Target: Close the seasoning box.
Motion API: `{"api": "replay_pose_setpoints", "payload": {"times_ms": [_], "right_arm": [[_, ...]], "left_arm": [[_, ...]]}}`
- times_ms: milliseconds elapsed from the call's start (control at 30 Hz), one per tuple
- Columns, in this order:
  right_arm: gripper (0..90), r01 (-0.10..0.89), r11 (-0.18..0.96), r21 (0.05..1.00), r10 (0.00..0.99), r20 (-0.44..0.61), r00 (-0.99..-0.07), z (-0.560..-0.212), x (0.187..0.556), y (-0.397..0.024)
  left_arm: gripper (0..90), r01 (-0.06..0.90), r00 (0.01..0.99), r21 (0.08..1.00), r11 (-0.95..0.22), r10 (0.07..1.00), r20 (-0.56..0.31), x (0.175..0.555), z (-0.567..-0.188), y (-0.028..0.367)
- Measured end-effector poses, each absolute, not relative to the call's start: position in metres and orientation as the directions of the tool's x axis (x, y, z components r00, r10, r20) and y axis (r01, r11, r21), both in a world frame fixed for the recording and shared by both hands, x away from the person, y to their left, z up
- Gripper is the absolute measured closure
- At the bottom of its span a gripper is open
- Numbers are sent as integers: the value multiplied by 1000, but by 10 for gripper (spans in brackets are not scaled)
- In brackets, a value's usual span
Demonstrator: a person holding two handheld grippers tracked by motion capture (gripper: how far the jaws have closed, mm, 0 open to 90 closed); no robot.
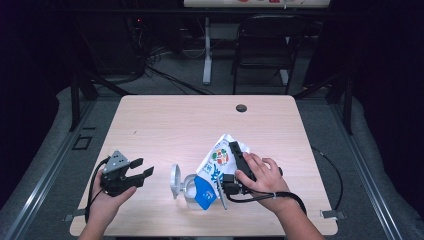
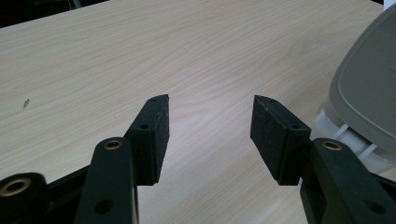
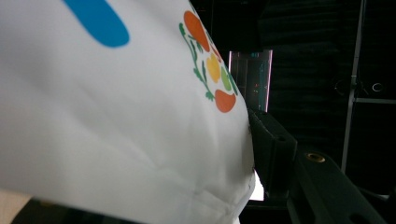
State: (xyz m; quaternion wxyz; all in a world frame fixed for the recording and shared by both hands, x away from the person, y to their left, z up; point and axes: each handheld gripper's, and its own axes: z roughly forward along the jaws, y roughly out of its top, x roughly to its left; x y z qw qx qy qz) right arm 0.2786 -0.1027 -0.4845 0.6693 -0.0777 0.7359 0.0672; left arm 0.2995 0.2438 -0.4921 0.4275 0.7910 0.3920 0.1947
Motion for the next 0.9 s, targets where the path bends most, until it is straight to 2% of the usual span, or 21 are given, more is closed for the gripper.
{"api": "replay_pose_setpoints", "payload": {"times_ms": [467,900], "right_arm": [[579,-209,978,-14,-32,-996,-85,-484,278,-102],[579,-209,977,40,14,-992,-125,-488,279,-106]], "left_arm": [[479,454,616,829,-326,788,-27,300,-492,244],[479,456,616,827,-328,787,-28,300,-493,244]]}}
